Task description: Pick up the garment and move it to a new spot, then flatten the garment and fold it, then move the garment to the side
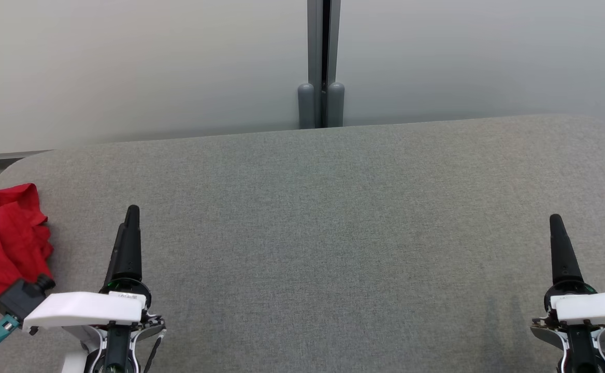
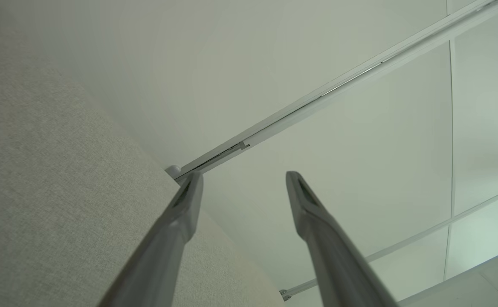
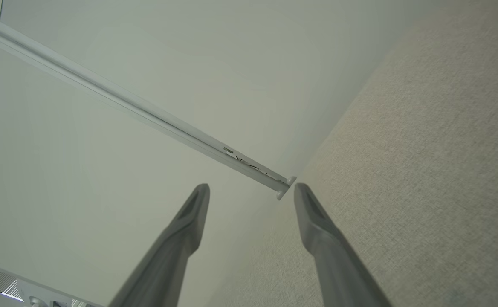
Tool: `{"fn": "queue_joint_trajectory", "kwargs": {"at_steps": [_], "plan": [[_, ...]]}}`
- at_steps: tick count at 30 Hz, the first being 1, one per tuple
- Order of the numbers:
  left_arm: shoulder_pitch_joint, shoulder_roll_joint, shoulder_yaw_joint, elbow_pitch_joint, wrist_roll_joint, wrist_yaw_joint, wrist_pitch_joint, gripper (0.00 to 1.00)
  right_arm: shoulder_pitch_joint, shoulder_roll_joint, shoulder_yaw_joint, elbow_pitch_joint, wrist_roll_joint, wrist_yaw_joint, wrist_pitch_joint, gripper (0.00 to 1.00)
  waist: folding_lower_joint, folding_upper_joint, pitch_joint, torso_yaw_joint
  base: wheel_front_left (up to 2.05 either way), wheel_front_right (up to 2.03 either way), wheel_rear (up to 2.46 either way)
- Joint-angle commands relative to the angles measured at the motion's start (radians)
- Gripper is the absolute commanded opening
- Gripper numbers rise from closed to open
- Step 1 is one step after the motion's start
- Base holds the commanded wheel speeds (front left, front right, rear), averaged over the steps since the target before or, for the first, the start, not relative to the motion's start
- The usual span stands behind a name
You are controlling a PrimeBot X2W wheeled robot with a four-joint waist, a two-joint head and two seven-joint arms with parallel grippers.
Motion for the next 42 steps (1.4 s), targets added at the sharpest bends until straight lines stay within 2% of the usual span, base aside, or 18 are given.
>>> {"fn": "queue_joint_trajectory", "kwargs": {"at_steps": [1,10,17,22,42], "plan": [[-0.029,0.011,-0.005,-0.024,0.059,-0.001,-0.013,1.00,-0.023,-0.012,0.004,-0.022,-0.064,0.000,-0.015,1.00,0.0000,0.0000,-0.001,0.000,0.00,0.00,0.00],[-0.025,0.012,-0.010,-0.050,0.269,-0.001,-0.044,1.00,-0.018,-0.022,0.019,-0.054,-0.287,0.000,-0.047,1.00,0.0000,0.0000,-0.001,-0.002,0.00,0.00,0.00],[-0.009,0.011,-0.016,-0.065,0.424,0.004,-0.067,1.00,-0.016,-0.032,0.049,-0.041,-0.418,0.000,-0.069,1.00,0.0000,0.0000,-0.004,-0.004,0.00,0.00,0.00],[0.002,0.011,-0.028,-0.063,0.521,0.011,-0.082,1.00,-0.018,-0.036,0.063,-0.026,-0.489,0.000,-0.084,1.00,0.0000,0.0000,-0.005,-0.004,0.00,0.00,0.00],[0.031,0.015,-0.054,-0.004,0.768,0.044,-0.133,1.00,-0.022,-0.036,0.108,0.060,-0.681,0.000,-0.136,1.00,0.0000,0.0000,-0.007,0.000,0.00,0.00,0.00]]}}
